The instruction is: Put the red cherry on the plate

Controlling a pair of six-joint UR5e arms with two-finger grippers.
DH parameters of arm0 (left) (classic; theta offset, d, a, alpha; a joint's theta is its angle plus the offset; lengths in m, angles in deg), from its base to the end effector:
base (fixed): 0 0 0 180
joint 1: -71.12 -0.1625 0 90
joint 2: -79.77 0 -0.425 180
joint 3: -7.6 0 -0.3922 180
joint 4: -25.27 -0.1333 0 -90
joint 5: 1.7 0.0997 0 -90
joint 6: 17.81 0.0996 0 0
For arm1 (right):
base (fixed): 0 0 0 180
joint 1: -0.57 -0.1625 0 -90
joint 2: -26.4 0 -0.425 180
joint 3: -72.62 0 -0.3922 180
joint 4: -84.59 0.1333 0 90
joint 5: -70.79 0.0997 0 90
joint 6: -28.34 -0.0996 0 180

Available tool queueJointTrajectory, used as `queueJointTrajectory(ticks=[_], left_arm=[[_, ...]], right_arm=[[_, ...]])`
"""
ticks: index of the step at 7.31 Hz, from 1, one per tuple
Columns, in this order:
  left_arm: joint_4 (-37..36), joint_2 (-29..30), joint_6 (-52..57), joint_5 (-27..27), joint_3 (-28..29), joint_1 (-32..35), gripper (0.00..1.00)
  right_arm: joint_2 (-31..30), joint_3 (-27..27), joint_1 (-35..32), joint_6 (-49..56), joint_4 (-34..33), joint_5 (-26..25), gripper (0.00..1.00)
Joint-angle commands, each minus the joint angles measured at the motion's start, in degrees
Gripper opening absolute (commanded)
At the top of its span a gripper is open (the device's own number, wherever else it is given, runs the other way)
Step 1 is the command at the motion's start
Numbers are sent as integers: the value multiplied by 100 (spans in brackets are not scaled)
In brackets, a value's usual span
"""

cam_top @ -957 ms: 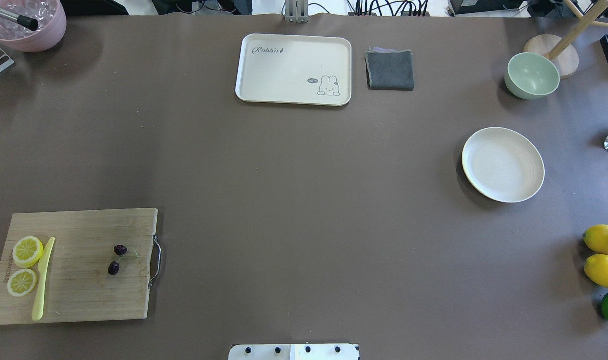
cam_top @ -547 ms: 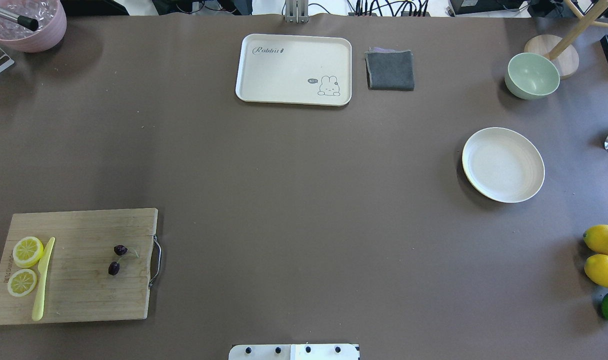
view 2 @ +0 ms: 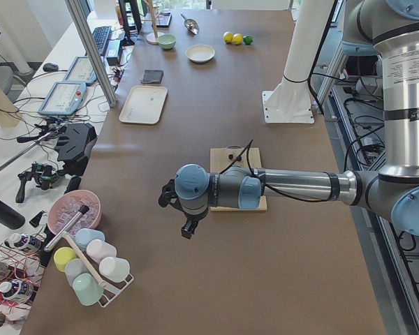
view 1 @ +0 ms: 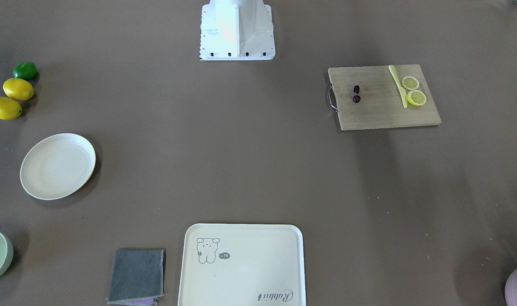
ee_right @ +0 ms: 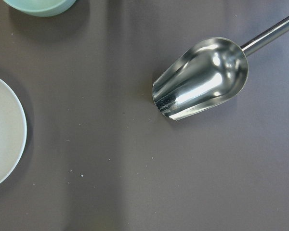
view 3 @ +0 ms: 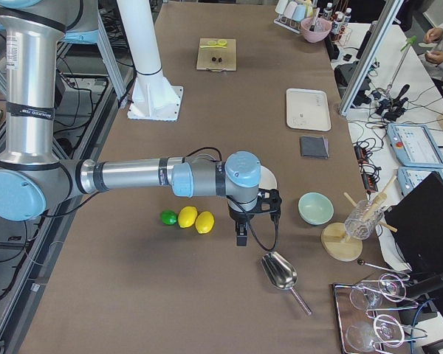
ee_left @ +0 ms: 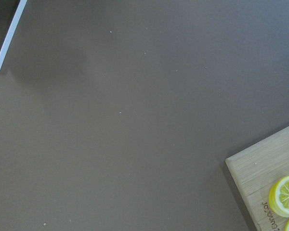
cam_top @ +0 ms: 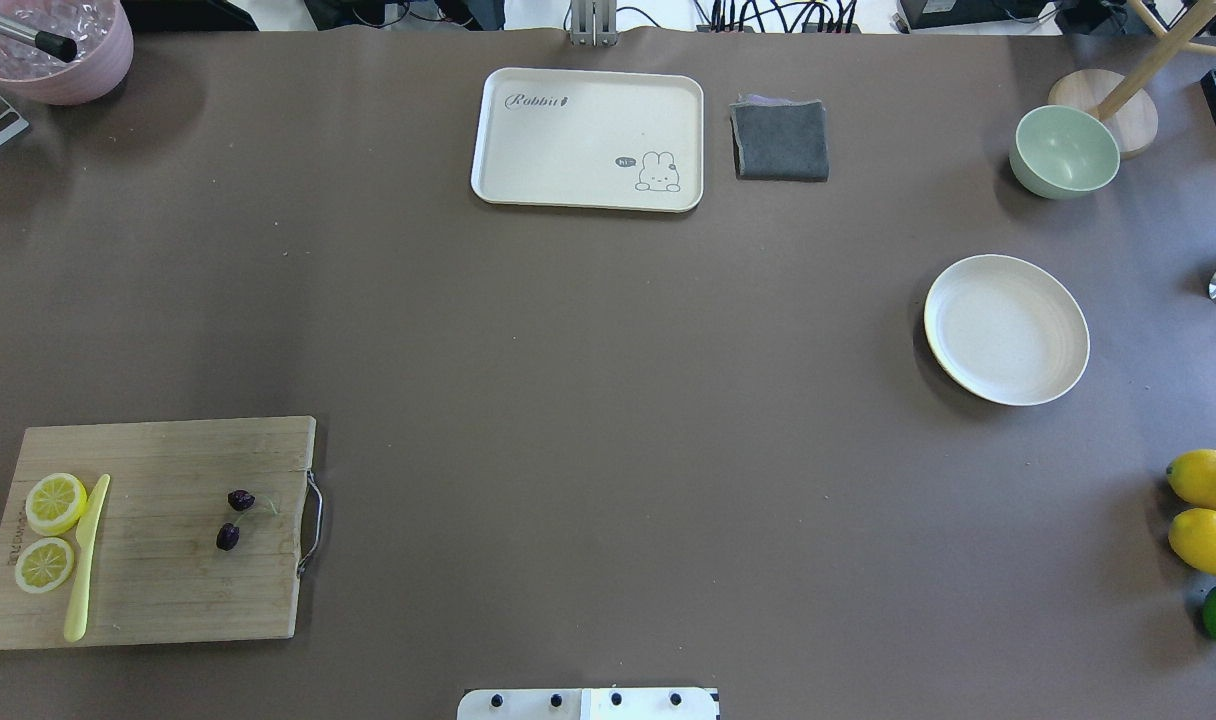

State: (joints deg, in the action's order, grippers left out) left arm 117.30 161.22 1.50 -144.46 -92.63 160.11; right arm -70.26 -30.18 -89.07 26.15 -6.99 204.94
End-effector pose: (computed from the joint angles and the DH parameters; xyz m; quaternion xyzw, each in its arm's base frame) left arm -0.0464 -0.4331 0.6250 0.0992 0.4338 0.1721 0.8788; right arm 0.0611 -0.4461 0.6060 0.0285 -0.3762 -0.0002 0.9261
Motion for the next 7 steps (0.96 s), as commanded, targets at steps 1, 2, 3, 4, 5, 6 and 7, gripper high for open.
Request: queueJointTrajectory(ticks=[1, 2, 3, 4, 5, 6, 7], left_arm=[[0, -33, 3, 29, 3, -5, 98], [8, -24, 3, 29, 12, -14, 98], [17, -16, -15, 20, 3, -22, 98], [17, -24, -6, 3, -40, -14, 98], [17, -24, -6, 28, -58, -14, 98], [26, -24, -6, 29, -32, -31, 98], [17, -42, 3, -32, -206, -31, 98]], right_arm=[[-45, -4, 0, -9, 35, 189, 100], [-88, -12, 0, -18, 35, 303, 100], [-98, 5, 0, -44, 35, 383, 100], [-80, -3, 9, -70, 43, 383, 100], [-80, -4, 9, -70, 43, 383, 100], [-89, 14, 9, -27, 43, 375, 100], [-115, -143, 9, -35, 52, 427, 100]])
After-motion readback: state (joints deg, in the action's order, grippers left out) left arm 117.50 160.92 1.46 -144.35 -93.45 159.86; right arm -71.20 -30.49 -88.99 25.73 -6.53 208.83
